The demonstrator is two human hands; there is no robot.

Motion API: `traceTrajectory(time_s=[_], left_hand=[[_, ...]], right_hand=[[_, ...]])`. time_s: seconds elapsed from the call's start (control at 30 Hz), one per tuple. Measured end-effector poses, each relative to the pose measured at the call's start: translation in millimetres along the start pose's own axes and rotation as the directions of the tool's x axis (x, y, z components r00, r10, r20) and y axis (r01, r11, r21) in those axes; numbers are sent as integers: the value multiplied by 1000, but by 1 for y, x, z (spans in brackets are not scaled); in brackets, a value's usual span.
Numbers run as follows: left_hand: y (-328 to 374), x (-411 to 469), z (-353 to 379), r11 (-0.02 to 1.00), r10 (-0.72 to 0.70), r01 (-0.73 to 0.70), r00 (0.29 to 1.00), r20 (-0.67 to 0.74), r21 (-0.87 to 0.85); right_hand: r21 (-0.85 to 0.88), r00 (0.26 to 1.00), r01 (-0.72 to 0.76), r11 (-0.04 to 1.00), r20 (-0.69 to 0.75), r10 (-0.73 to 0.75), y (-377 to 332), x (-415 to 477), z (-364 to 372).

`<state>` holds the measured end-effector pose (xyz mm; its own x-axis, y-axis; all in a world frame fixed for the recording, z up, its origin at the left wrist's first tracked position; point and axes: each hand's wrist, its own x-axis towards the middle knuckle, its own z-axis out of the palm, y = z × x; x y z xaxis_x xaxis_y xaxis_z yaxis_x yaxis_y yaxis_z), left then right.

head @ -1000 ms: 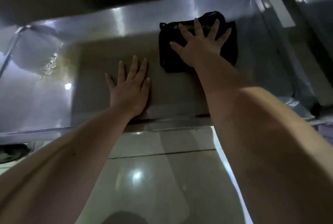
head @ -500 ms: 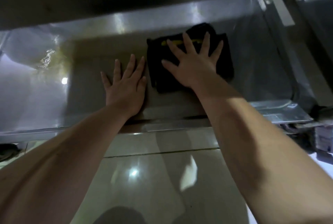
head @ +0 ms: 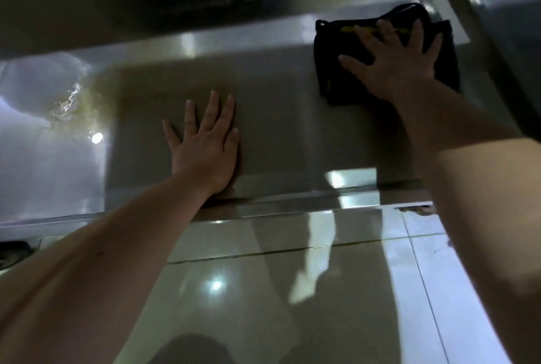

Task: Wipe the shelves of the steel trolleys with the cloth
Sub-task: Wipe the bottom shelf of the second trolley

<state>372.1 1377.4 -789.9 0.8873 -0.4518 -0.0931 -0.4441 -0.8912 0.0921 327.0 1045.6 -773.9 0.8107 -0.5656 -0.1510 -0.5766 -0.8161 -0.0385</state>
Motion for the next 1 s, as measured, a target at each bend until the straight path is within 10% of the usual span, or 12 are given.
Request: traceTrajectory(time_s=[0.1, 0.3, 0.6, 0.87, 1.0], left_hand=[[1, 0, 1, 1000, 8, -8, 1000, -4, 1], [-2, -1, 1, 1000, -10, 10, 1000, 1, 29], [2, 2, 1, 1000, 7, -7, 1000, 3, 12], [-2, 1, -7, 999, 13, -12, 1000, 19, -46], [0, 2, -12, 998, 6, 0, 997, 83, -63]], right_hand=[[8, 998, -57, 998, -23, 57, -36, -12, 2], [-1, 937, 348, 937, 16, -348, -132, -49, 12], [40, 997, -50, 998, -49, 52, 2, -93, 16], [33, 965, 261, 965, 4, -262, -106, -163, 32], [34, 1000, 20, 999, 6, -20, -19, -141, 26]])
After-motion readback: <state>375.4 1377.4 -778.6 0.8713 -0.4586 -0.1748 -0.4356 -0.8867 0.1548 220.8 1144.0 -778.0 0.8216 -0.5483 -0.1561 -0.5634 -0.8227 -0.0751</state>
